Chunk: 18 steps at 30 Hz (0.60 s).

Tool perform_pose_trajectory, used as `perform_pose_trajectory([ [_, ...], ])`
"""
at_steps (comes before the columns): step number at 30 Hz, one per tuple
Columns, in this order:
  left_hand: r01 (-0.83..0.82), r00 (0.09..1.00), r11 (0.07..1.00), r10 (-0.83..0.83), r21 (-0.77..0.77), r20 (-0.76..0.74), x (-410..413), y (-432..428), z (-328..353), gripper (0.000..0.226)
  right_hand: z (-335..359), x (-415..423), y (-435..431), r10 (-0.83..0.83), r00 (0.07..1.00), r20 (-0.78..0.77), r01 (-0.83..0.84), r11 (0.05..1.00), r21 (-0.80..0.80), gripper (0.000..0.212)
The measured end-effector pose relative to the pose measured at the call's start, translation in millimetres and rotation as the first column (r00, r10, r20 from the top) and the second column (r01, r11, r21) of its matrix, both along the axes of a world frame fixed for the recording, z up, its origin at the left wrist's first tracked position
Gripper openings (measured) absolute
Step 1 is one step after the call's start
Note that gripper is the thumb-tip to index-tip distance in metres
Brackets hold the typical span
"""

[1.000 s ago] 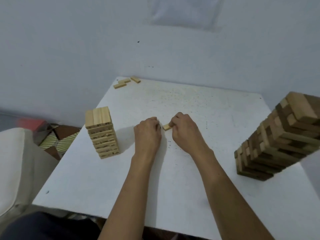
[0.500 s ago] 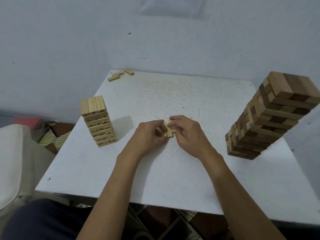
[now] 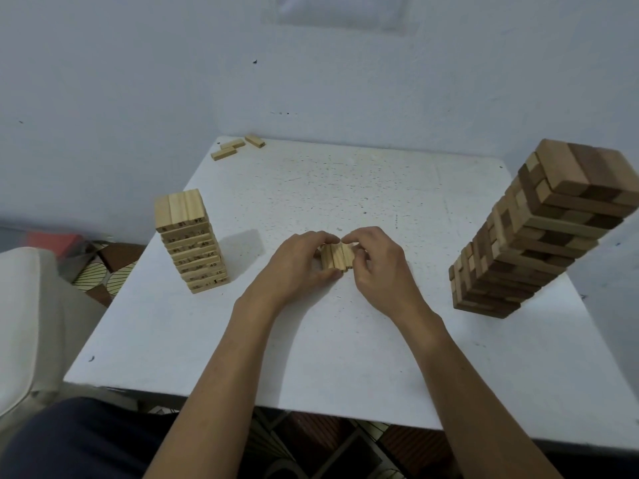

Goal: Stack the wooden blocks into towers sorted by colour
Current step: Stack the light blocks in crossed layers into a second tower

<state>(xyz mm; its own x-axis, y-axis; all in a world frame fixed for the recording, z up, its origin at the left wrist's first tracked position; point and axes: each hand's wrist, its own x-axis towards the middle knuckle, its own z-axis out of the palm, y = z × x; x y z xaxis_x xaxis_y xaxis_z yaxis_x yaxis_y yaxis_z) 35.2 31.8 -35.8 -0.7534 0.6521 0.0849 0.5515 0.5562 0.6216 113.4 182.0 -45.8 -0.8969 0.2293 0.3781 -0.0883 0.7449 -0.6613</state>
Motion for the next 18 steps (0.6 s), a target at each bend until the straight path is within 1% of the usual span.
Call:
perform_pose_trajectory([
  [4, 0.038, 0.999, 0.999, -0.038, -0.024, -0.005, -3.9, 1.9, 2.4, 0.051, -1.3, 0.5, 1.0, 0.006, 1.000, -0.005, -0.006, 1.000, 0.013, 0.029],
  [9, 0.049, 0.999, 0.998, -0.050, -0.038, -0.020, -4.0, 4.7, 2.6, 0.046, -1.7, 2.9, -0.5, 0.024, 1.000, -0.013, -0.024, 1.000, 0.015, 0.032],
  [14, 0.002, 0.998, 0.998, -0.006, -0.066, -0.057, -0.3, 5.5, 1.6, 0.040, -3.7, 4.9, -0.8, 0.013, 0.999, -0.036, -0.011, 0.999, 0.042, 0.027],
  [18, -0.057, 0.996, 0.998, 0.055, -0.034, -0.069, 10.1, 8.2, 1.5, 0.042, -6.9, 7.3, -1.5, 0.003, 0.999, 0.034, -0.006, 0.996, 0.087, 0.025],
])
